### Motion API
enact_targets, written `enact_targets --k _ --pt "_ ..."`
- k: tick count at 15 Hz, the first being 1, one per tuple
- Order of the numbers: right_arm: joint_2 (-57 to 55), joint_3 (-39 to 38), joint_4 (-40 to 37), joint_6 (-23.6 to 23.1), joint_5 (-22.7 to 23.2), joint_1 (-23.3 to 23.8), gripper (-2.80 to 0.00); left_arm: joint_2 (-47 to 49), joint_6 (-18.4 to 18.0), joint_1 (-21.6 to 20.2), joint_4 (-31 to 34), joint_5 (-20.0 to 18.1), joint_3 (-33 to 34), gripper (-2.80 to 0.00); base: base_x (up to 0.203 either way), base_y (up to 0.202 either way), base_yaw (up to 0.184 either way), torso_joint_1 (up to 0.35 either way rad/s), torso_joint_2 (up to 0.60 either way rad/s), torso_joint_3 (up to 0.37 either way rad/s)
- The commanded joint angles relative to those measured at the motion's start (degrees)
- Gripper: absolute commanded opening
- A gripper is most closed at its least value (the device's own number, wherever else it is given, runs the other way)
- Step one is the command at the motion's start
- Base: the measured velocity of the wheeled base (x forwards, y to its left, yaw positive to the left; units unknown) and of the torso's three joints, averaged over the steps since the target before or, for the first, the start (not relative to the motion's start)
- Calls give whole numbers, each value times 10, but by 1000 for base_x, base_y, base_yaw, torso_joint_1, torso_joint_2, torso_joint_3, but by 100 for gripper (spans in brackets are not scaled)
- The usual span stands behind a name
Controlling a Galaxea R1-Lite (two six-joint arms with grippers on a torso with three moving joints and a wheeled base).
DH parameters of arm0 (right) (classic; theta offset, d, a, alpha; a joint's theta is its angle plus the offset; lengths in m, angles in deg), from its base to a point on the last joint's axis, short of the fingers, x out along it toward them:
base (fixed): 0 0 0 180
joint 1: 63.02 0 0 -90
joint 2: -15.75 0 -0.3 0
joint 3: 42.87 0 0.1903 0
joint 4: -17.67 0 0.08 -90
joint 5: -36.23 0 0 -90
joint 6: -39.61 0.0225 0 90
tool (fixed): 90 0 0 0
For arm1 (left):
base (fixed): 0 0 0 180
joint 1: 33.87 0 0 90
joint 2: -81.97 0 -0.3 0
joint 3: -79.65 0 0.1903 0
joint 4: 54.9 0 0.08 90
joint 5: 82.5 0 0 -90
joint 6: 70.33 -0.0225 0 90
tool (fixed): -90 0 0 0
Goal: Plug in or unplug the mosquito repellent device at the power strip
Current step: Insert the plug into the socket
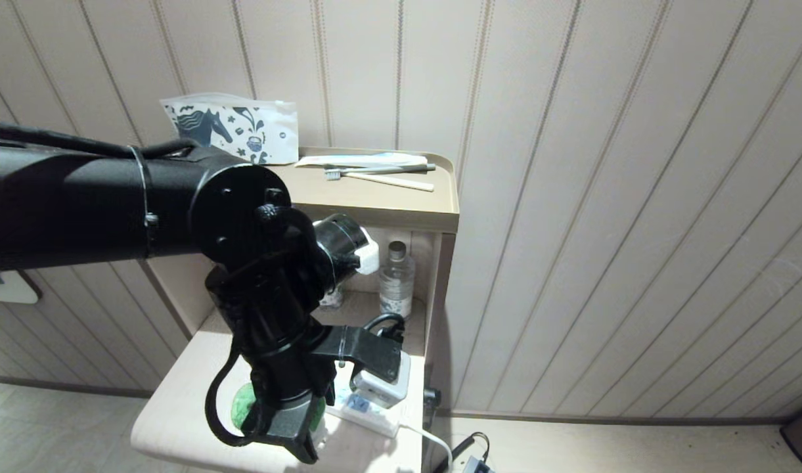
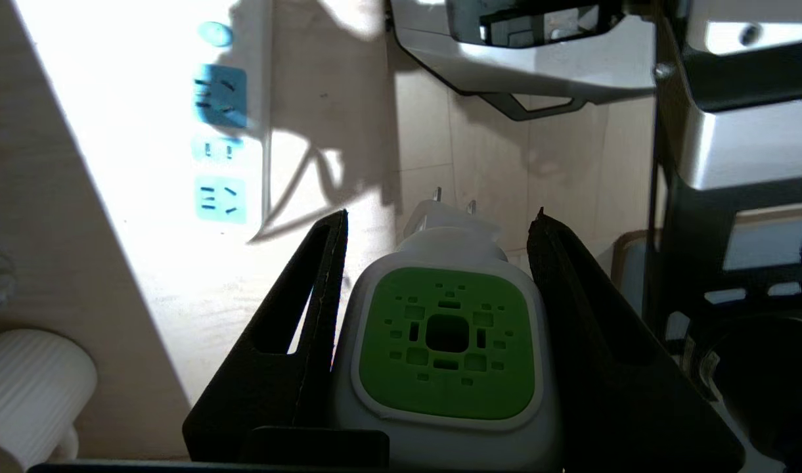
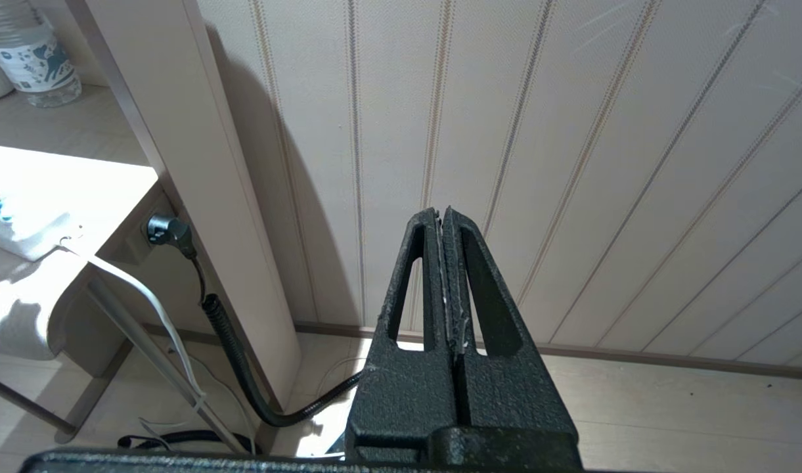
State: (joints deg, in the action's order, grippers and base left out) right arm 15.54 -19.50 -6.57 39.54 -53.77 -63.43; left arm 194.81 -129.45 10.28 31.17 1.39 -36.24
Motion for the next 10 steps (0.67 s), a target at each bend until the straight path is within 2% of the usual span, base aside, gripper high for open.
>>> enact_targets --k 1,4,6,7,10 --pt "0 0 0 0 0 0 -280 38 6 2 -62 3 -5 -280 0 0 0 0 0 0" --pt "-1 0 0 0 0 0 -280 63 25 2 -88 9 -27 -280 0 0 0 0 0 0" --pt "-1 0 0 0 0 0 -280 108 79 2 -86 11 -80 -280 0 0 0 0 0 0" --pt "0 0 0 0 0 0 -280 117 105 -3 -86 12 -85 -280 0 0 0 0 0 0" --pt "-1 0 0 0 0 0 -280 117 96 -12 -69 13 -73 -280 0 0 0 0 0 0"
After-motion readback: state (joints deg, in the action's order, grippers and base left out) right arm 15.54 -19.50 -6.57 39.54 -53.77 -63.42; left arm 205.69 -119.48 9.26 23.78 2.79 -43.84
